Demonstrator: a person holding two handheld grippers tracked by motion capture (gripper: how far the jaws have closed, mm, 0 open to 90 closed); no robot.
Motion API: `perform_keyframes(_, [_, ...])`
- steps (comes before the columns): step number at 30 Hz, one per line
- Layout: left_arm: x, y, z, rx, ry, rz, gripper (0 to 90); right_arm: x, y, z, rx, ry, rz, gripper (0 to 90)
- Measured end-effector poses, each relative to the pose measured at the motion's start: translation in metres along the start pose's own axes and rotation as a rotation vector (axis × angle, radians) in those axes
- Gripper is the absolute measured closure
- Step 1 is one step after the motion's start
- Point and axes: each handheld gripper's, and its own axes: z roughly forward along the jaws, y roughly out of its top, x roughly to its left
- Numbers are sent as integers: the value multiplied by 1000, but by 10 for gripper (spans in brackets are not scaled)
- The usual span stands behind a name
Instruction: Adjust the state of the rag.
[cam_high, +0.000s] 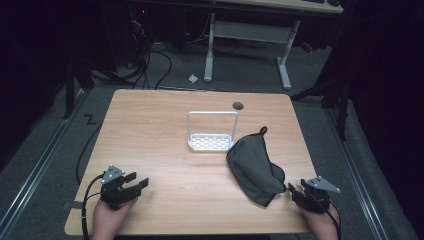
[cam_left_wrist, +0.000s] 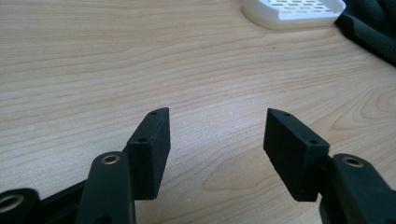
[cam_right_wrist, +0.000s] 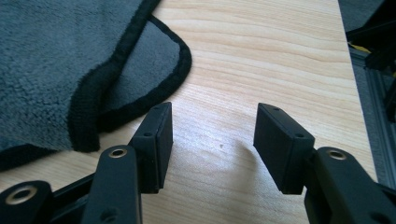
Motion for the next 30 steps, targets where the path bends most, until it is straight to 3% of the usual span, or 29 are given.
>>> perform_keyframes(10, [-5,0,5,13,-5,17,406,-4,-3,-5,-18,5,9,479])
perform_keyframes(14, [-4,1,4,10,3,19,406,-6,-2,-9,-34,5,21,507])
perform_keyframes(19, [-5,0,4,8,8,22,409,-8,1,-14,-56,43,29,586])
perform_keyframes(26, [-9,0,5,20,-4,35,484,-8,12,-28,-127,78,21,698])
perform_keyframes(30, [-12,0,9,34,-3,55,492,-4,27,-28,-142,88,9,691])
